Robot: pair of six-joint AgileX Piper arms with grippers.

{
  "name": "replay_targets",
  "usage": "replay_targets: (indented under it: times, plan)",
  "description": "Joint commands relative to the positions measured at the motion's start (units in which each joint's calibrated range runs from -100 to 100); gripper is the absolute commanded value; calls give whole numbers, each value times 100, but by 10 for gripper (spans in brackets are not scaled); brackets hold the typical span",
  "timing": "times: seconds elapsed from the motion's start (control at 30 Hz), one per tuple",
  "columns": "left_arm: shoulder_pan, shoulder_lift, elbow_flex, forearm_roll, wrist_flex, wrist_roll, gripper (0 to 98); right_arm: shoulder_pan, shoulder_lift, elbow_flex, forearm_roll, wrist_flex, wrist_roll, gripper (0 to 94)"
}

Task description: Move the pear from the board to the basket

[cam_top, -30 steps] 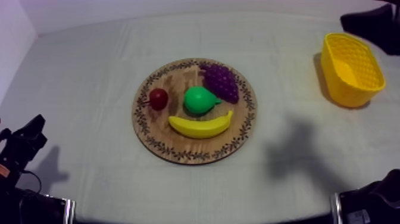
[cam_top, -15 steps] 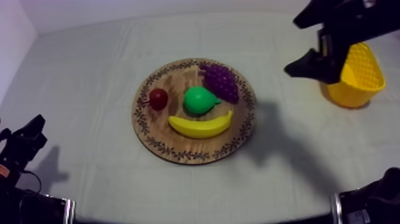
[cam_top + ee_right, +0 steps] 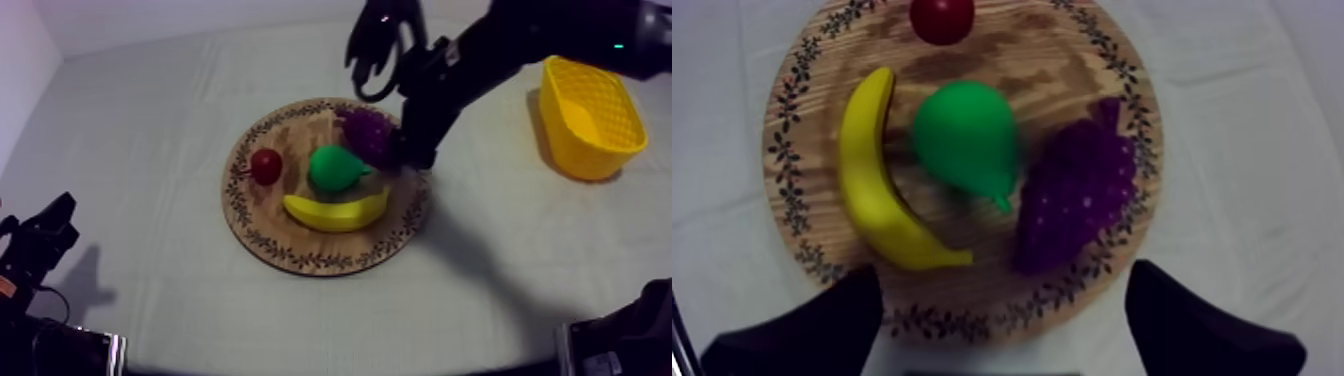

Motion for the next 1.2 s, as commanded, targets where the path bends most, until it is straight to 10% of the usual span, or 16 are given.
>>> replay_targets:
  times: [0.0, 1.17]
  plan:
    - [1, 0, 2, -2, 1, 1, 1, -48, 634, -168, 24, -145, 30, 889]
    - [1, 0, 2, -2, 1, 3, 1, -323, 2989, -1791, 180, -806, 257, 821]
